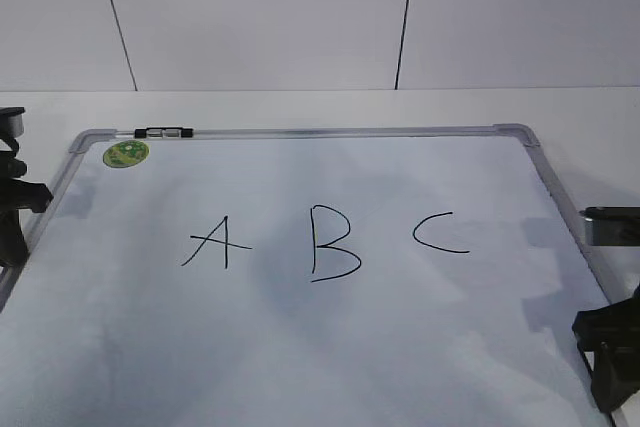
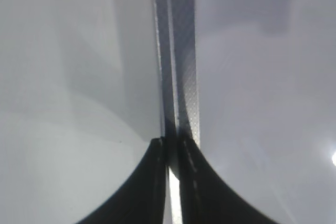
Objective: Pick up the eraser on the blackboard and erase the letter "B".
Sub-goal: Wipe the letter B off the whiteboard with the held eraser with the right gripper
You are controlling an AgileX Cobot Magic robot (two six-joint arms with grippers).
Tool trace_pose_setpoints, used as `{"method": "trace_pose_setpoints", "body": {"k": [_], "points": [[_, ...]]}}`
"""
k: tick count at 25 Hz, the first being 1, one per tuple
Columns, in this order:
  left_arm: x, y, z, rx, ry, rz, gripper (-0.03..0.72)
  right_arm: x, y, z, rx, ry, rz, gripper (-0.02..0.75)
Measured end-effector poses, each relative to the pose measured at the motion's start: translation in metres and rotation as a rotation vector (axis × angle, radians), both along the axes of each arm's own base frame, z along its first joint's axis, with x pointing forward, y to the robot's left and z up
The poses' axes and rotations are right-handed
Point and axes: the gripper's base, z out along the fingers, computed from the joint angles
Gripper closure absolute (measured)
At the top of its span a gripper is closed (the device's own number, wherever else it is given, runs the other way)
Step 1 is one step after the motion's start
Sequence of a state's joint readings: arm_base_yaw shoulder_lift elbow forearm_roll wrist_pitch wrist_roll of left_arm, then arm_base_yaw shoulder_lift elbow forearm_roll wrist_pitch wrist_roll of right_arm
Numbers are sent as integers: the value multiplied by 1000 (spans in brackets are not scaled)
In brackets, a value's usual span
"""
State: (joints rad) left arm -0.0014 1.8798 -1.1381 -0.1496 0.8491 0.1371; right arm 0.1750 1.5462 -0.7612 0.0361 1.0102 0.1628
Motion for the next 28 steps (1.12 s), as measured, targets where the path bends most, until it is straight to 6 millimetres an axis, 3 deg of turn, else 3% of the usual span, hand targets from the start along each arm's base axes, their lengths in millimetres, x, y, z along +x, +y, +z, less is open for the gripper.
{"method": "trace_pose_setpoints", "body": {"k": [10, 14, 18, 23, 28], "points": [[0, 0, 0, 0, 0, 0, 663, 13, 3, 23, 6, 12, 35, 214], [0, 0, 0, 0, 0, 0, 663, 22, 11, 39, 93, -3, 89, 214], [0, 0, 0, 0, 2, 0, 663, 38, 29, 62, 262, -75, 142, 214], [0, 0, 0, 0, 2, 0, 663, 62, 53, 86, 263, -164, 253, 214], [0, 0, 0, 0, 4, -1, 663, 80, 99, 88, 220, -181, 379, 214]]}}
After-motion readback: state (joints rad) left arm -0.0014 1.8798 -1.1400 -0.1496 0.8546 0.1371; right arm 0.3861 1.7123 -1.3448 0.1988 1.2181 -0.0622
